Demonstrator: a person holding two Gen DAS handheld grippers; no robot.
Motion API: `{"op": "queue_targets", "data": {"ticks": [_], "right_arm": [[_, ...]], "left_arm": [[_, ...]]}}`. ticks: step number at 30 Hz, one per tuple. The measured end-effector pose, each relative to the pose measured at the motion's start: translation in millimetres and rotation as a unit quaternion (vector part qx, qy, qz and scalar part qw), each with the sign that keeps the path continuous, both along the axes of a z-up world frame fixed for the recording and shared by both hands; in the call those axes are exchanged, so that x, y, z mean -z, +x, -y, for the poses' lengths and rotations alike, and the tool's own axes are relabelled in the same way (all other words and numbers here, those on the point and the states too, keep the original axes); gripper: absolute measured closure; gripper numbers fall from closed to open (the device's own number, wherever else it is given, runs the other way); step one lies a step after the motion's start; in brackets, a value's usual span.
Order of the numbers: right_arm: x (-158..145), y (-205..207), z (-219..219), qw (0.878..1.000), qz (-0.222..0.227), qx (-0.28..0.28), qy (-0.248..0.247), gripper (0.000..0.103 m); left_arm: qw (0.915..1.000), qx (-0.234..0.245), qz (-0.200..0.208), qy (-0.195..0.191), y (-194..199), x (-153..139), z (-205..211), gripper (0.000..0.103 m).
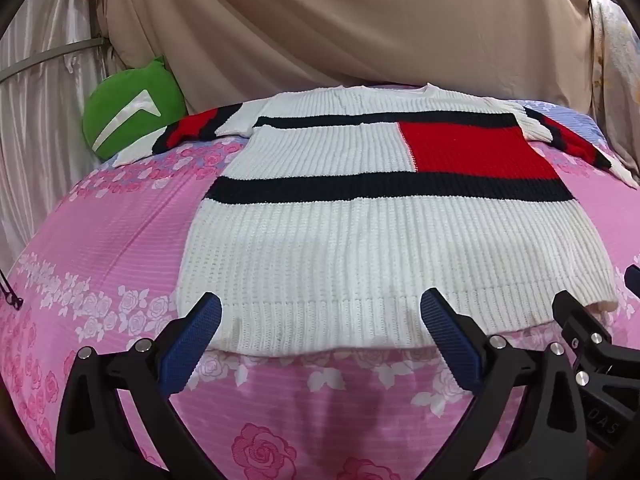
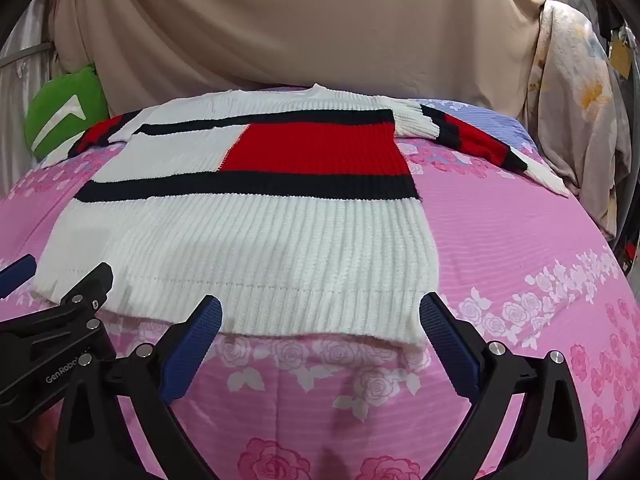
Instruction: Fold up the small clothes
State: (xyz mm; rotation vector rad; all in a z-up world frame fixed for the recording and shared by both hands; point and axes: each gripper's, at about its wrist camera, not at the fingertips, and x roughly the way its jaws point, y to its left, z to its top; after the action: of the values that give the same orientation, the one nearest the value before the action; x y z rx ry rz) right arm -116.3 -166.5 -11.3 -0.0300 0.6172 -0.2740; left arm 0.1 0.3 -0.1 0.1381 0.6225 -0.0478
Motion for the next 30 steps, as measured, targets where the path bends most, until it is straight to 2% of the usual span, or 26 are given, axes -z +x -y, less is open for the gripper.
{"op": "queue_targets", "data": {"ticks": [4,5,15,30], "right_arm": [[0,-2,2,1.000,0.002,0.000,0.006,0.005],[3,3,-2,1.000,-0.010,-0.001,-0.007,0.005],[3,5,-3,1.000,-0.010,0.000,-0.004,0.005],[8,5,-4,1.000,-0.014,-0.003,-0.005,0.005]], "left_arm": [[1.0000,-0.002,-0.005,-0.004,-3,0,0,0.006],[0.9998,-0.003,-0.019,-0.010,4,1,-4,0.006],[0.9999,-0.001,-0.016,0.005,4,8,1,0.006],[0.9998,-0.002,-0.017,0.006,4,8,0,0.006]]}}
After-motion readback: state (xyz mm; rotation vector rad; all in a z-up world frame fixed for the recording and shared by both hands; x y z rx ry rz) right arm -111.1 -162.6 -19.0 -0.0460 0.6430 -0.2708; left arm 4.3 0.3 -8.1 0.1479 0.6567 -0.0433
